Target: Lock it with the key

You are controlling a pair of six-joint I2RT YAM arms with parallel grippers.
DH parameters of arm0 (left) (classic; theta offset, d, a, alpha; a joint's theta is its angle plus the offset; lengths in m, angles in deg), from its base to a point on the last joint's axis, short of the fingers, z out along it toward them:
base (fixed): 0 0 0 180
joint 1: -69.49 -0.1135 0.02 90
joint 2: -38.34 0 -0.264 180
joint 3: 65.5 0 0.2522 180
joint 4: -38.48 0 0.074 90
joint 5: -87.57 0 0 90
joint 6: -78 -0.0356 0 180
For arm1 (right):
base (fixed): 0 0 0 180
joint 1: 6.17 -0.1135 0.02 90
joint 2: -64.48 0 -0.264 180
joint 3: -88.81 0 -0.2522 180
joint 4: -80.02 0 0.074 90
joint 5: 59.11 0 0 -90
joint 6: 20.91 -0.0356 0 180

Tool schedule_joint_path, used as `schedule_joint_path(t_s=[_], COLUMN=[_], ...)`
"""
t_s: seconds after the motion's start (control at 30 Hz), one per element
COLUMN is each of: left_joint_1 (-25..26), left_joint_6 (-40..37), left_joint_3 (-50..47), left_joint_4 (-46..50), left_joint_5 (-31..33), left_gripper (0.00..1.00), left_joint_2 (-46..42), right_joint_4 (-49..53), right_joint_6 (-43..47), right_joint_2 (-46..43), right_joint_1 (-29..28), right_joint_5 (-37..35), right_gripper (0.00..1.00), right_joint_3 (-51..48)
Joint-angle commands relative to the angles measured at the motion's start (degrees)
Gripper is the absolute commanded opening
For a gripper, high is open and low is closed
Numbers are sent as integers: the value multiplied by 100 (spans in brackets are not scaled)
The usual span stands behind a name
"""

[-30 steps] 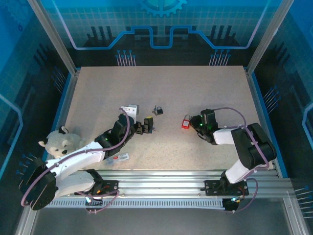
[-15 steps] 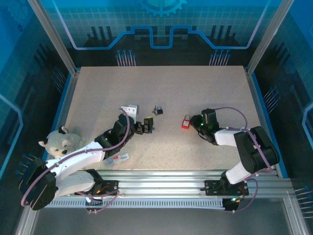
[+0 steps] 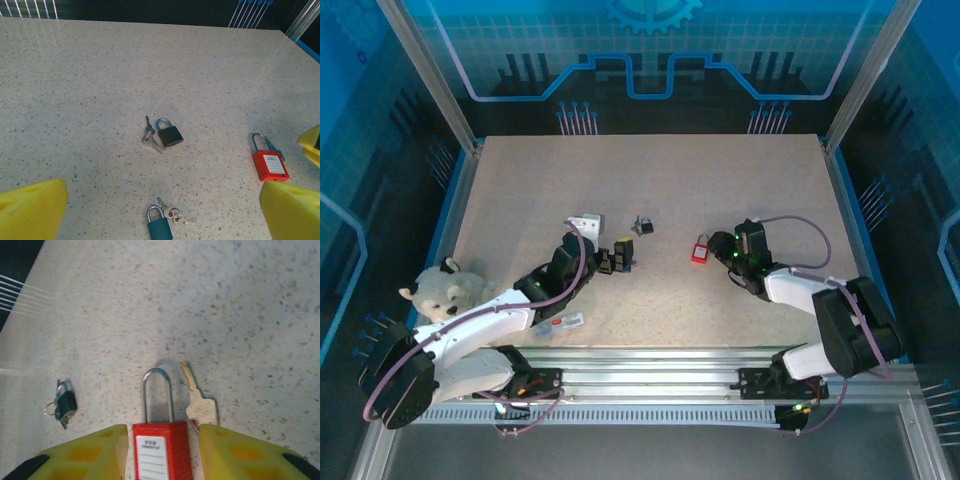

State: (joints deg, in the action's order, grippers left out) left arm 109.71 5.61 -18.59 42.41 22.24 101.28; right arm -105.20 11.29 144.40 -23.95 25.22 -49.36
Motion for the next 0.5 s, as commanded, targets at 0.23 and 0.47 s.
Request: schedule_joint_path(t_s=[0.23,0.47], left_joint_1=[-65,-74], left_joint_6=[-63,-77], left_joint_3=[-3,-6], left_joint_4=[-107,-85], left_joint_5=[82,160], left_gripper=[99,99], left_joint_2=[-60,-62], right_joint_4=[1097,1720], right_joint_6=[1067,2098], right_joint_2=[-1092,-1742], right_joint_1=[-133,-256], right_joint_5=[-695,-838], right_gripper=[75,100], right_joint_3=[274,717])
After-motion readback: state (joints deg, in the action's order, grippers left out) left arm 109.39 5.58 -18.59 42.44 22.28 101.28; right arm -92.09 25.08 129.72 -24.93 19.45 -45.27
